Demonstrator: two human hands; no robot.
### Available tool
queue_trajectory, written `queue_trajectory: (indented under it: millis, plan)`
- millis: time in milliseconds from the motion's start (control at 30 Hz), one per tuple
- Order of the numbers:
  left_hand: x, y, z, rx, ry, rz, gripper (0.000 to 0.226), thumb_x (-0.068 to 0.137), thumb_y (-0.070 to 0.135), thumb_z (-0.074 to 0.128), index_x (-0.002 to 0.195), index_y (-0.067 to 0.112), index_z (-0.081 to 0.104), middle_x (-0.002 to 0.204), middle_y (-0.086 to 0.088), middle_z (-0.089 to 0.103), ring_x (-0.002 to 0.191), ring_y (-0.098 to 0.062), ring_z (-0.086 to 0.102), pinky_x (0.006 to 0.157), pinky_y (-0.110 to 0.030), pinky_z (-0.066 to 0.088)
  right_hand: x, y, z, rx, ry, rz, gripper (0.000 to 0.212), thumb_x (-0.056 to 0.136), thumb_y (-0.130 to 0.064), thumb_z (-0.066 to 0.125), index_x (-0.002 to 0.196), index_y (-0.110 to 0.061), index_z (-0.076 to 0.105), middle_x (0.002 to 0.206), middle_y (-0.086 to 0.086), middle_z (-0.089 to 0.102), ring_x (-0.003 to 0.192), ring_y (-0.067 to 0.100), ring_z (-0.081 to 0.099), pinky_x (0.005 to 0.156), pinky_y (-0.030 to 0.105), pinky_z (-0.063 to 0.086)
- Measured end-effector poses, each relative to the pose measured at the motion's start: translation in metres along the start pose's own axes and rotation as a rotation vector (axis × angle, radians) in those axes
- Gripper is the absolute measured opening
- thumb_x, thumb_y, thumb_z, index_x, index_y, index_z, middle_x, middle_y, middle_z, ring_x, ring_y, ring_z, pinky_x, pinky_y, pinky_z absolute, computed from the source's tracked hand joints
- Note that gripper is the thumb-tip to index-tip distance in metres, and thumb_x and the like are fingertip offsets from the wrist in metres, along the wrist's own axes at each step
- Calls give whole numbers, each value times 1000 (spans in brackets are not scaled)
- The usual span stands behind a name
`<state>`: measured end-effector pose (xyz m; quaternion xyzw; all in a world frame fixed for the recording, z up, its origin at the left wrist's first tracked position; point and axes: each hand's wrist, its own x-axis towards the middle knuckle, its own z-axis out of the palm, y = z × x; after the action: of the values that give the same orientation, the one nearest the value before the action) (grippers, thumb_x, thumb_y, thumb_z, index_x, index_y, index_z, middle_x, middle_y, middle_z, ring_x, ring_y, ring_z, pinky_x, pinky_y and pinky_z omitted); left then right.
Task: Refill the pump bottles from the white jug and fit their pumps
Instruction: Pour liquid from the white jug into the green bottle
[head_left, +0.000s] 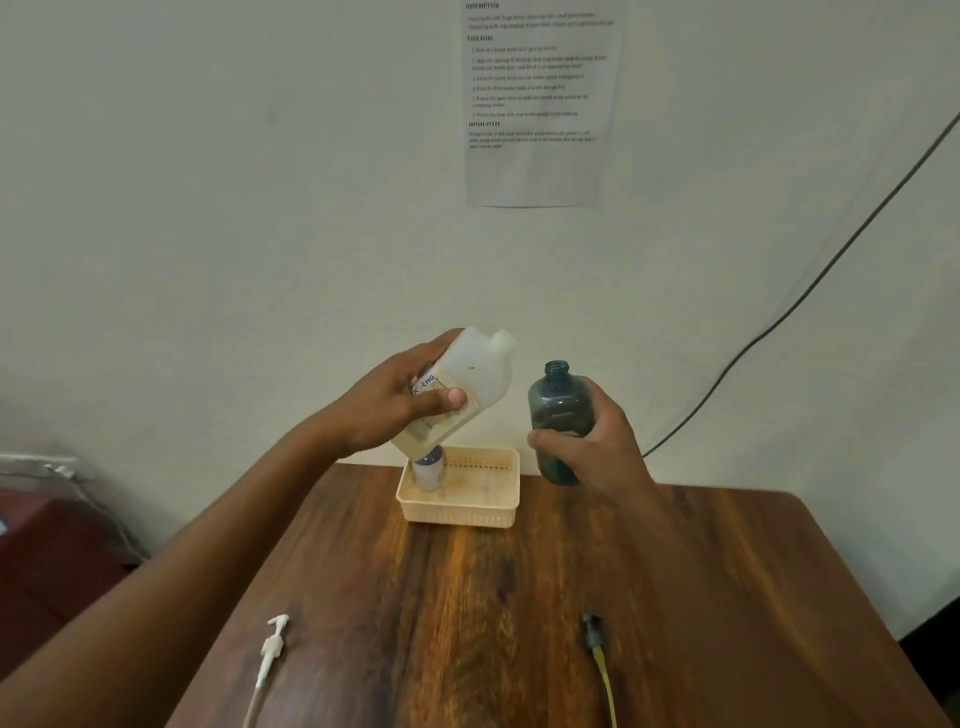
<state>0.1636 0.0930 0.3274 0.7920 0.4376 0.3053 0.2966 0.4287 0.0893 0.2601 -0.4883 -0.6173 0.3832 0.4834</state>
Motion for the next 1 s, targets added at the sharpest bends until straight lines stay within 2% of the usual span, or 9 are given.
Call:
queue_trajectory:
  millis: [133,233,367,433,600,767,833,1000]
  plan:
    - [10,9,-7,41,-65,31,62,94,47,59,152,51,38,127,22,63,110,0,63,83,-14,56,2,-6,-6,-22,-5,-15,66,74,-17,86,130,-31,54,116,-9,64,104,12,63,79,20,53]
    - [16,14,-10,43,-92,50,61,94,47,60,148,58,35,129,24,62,111,1,61,86,-11,53,2,-9,-9,-39,-11,-21,66,73,-18,86,130,-31,54,117,-7,64,106,14,63,83,25,55]
    - [23,19,-9,81,-117,73,63,93,45,60,148,55,33,140,7,61,113,0,60,86,-10,53,1,-13,-12,-40,-11,-25,69,72,-19,86,131,-32,54,117,-9,64,105,13,63,80,23,54]
    - [26,21,-9,112,-133,87,63,92,45,60,148,53,31,139,3,62,113,1,59,85,-10,54,1,-14,-13,-36,-14,-24,70,73,-20,86,132,-32,52,119,-9,62,106,14,62,82,23,55]
    - [30,24,-10,137,-139,106,63,92,46,59,148,53,30,138,3,61,113,1,59,85,-9,54,0,-17,-16,-40,-24,-29,68,72,-24,87,127,-39,51,113,-20,60,104,11,62,75,16,52]
    - [31,27,-11,168,-141,115,62,92,44,60,144,59,29,125,9,64,111,1,60,85,-8,53,-2,-18,-18,-38,-23,-29,66,68,-29,86,123,-45,52,109,-26,60,100,6,62,69,10,51]
    - [32,28,-12,191,-140,109,63,92,44,60,145,56,29,124,11,63,111,2,59,84,-7,52,-3,-20,-18,-37,-24,-28,63,67,-31,85,118,-47,53,106,-28,60,98,4,63,67,9,51]
    - [33,36,-16,243,-156,116,68,92,41,61,151,45,29,120,8,62,108,2,60,84,-9,53,-5,-20,-18,-39,-18,-29,66,69,-26,86,123,-43,52,109,-23,61,101,8,63,69,11,50]
